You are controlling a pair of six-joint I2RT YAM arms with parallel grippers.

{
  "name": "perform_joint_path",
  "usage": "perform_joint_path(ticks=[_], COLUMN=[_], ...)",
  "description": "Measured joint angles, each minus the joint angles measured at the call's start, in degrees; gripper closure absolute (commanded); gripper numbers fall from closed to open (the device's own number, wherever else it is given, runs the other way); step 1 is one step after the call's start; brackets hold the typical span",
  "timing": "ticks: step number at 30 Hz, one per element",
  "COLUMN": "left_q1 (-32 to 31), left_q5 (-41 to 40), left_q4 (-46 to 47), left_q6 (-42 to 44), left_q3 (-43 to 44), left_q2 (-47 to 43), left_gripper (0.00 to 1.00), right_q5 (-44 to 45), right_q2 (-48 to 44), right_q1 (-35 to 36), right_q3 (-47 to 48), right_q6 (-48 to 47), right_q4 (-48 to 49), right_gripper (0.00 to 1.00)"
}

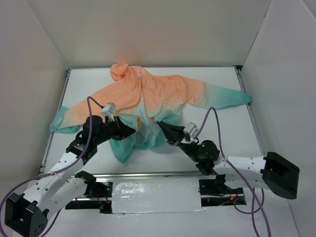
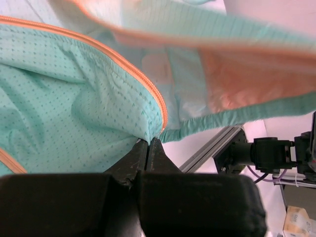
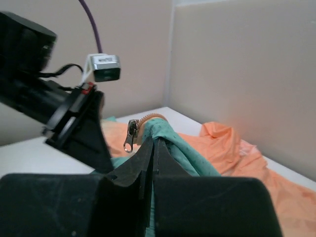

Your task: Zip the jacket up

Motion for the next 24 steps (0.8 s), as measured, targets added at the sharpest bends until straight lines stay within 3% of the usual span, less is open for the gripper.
perform_joint_path(ticks=[5, 9, 17, 24], left_q1=[0.04, 0.07, 0.07, 0.07], left_q5=[-0.52, 0.07, 4.63, 7.54], left_q4=[-0.63, 2.75, 12.20, 17.00], left_q6=[1.49, 1.53, -0.74, -6.60], left_q3=[3.78, 5.20, 2.58, -2.19], left_q2=[-1.09, -3.85, -6.40, -7.52], left_gripper=[1.00, 1.00, 1.00, 1.00], right_q5=[-2.14, -2.32, -1.79, -1.09], right_q2=[-14.84, -20.70, -17.05, -12.72], right_q1=[0.00, 0.07, 0.63, 0.68], right_q3=[-1.44, -1.22, -1.27, -1.90], right_q6=[11.78, 21.88, 35.91, 40.65], right_q4=[-10.54, -16.22, -30.64, -27.69], right_gripper=[1.00, 1.00, 1.00, 1.00])
